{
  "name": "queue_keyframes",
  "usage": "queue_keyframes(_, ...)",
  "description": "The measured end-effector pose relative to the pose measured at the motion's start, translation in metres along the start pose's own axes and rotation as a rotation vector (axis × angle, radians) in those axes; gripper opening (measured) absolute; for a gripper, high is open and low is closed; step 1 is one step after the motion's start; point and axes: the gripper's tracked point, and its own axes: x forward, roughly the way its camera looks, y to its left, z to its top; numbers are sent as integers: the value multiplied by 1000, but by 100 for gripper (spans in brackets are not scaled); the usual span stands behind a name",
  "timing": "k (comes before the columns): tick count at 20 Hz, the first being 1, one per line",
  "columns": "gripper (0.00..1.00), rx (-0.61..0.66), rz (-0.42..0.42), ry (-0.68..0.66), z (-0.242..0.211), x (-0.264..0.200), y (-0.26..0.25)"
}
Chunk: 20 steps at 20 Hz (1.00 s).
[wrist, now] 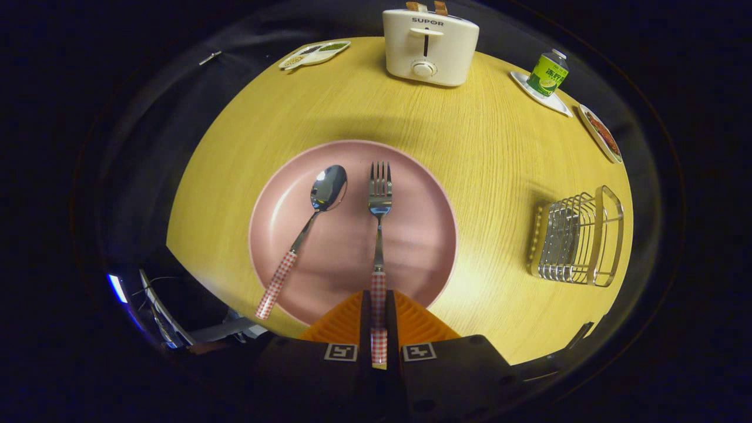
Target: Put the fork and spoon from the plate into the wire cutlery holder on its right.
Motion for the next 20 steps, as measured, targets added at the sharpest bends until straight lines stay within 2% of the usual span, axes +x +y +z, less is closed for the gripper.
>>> queue_keyframes(5, 13, -4, 82, -31, 13, -70, -28)
queue_keyframes(8, 13, -5, 50, -8, 10, -114, -77)
queue_keyframes(10, 13, 4, 6, 58, -4, -138, -114)
queue_keyframes(13, 13, -2, -54, 177, -23, -147, -160)
queue_keyframes(20, 13, -9, -54, 401, -32, -127, -188)
